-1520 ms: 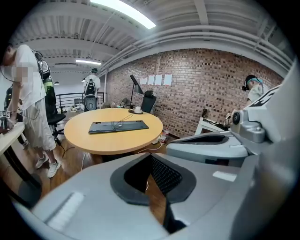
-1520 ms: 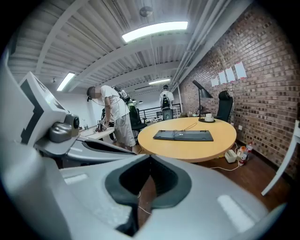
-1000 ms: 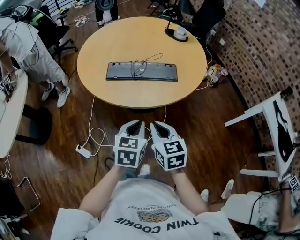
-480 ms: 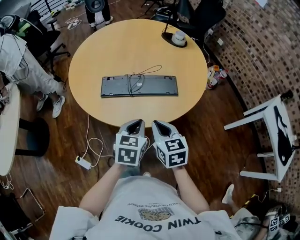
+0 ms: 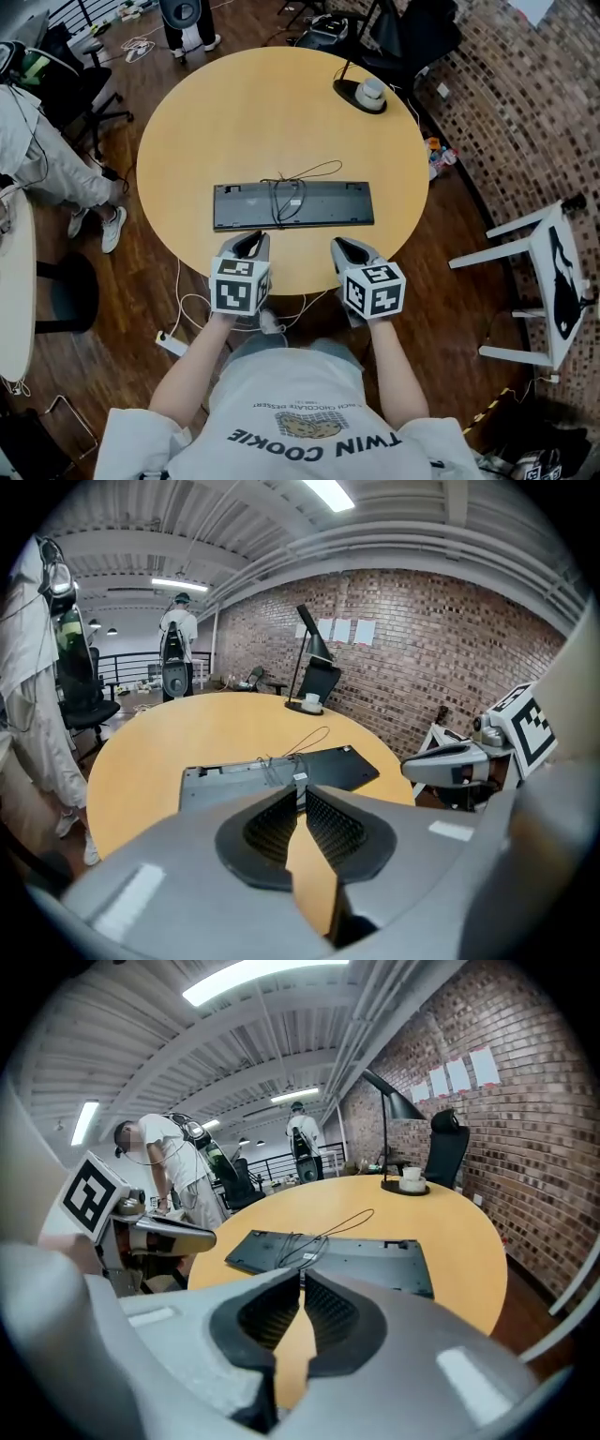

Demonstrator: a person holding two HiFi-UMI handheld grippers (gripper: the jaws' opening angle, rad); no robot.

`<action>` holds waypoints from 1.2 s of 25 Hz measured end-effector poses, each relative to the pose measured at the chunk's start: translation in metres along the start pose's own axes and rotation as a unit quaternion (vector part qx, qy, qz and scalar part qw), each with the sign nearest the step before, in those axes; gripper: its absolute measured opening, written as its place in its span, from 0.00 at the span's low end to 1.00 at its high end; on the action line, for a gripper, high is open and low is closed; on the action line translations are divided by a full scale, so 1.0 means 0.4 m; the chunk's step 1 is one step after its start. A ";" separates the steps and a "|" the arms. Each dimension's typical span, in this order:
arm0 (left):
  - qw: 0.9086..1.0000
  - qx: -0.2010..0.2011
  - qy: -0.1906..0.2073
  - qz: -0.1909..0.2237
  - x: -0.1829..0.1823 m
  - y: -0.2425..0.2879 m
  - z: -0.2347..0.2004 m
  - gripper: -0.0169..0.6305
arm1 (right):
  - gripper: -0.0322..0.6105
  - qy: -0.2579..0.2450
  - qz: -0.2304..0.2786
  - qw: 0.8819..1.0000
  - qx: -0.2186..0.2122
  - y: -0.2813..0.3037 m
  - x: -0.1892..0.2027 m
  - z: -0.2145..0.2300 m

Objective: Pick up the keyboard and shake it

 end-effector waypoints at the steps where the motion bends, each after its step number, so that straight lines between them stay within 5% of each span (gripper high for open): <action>1: 1.000 -0.004 -0.004 -0.004 -0.002 0.016 -0.032 0.09 | 0.06 0.008 -0.003 1.000 0.005 0.007 -0.006 0.021; 13: 0.995 -0.046 -0.046 -0.077 0.018 0.201 -0.313 0.33 | 0.18 0.057 -0.039 0.997 0.023 0.086 -0.048 0.265; 19: 0.990 -0.033 -0.070 -0.121 0.019 0.287 -0.366 0.52 | 0.27 0.070 -0.079 0.994 0.013 0.133 -0.070 0.399; 30: 0.981 -0.012 -0.098 -0.166 -0.002 0.378 -0.424 0.64 | 0.42 0.112 -0.132 0.984 -0.040 0.232 -0.068 0.576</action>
Point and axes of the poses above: the fingertips, and each gripper's own axes: y forward along the fingers, z to its right, x out of its underside, the point moved 6 cm from there along -y, backward along the fingers, and after that the axes turned 10 degrees about -x, right-handed, at the moved point
